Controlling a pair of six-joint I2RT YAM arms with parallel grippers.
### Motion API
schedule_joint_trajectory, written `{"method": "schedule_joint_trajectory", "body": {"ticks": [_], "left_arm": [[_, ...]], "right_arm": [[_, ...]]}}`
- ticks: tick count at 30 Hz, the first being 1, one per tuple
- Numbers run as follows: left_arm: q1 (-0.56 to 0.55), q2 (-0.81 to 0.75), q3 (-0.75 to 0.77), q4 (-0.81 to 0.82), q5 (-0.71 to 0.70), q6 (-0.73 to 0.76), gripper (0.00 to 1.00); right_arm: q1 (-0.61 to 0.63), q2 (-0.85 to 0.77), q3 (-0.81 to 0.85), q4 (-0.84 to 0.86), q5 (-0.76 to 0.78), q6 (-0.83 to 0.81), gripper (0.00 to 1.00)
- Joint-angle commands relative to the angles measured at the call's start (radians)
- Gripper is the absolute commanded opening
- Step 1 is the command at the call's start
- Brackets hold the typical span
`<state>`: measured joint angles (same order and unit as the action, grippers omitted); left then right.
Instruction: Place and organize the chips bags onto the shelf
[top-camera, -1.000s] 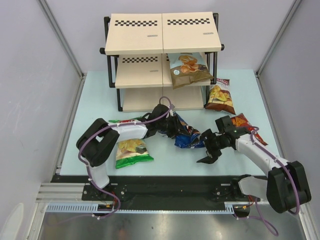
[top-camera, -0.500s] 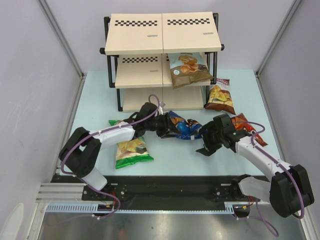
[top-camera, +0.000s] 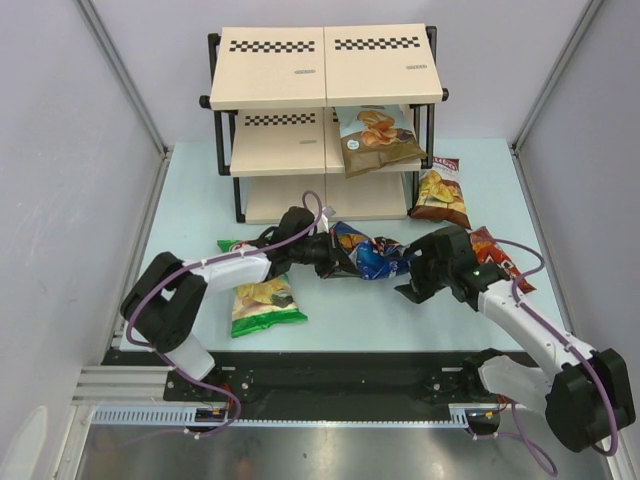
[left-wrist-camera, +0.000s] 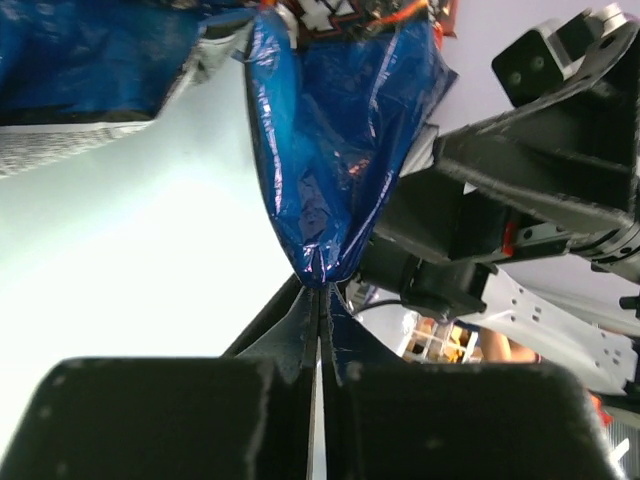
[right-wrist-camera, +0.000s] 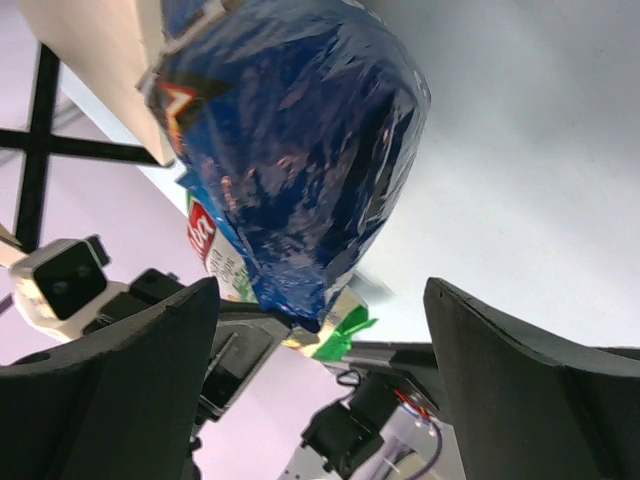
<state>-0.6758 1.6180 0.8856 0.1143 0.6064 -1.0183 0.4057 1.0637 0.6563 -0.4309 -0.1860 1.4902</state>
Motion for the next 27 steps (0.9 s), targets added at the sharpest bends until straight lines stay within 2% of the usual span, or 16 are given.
{"method": "schedule_joint_trajectory", "body": {"ticks": [1, 8, 15, 22, 27], "left_arm": [[-0.016, -0.004, 0.019, 0.071, 0.072, -0.006, 0.00], [-0.041, 0.005, 0.061, 0.116, 0.170, -0.011, 0.00], [-0.070, 0.006, 0.092, 0.111, 0.213, 0.003, 0.00], [-0.076, -0.010, 0.067, 0.180, 0.246, -0.020, 0.00], [-0.073, -0.029, 0.052, 0.208, 0.257, -0.020, 0.00]], "right_arm": [[0.005, -0.062, 0.006, -0.076, 0.101, 0.036, 0.89], [0.064, -0.053, 0.005, -0.086, 0.239, 0.096, 0.88], [0.093, 0.024, 0.005, 0.032, 0.304, 0.096, 0.87], [0.091, 0.133, 0.006, 0.173, 0.310, 0.087, 0.87], [0.091, 0.205, 0.005, 0.245, 0.235, 0.079, 0.87]]}}
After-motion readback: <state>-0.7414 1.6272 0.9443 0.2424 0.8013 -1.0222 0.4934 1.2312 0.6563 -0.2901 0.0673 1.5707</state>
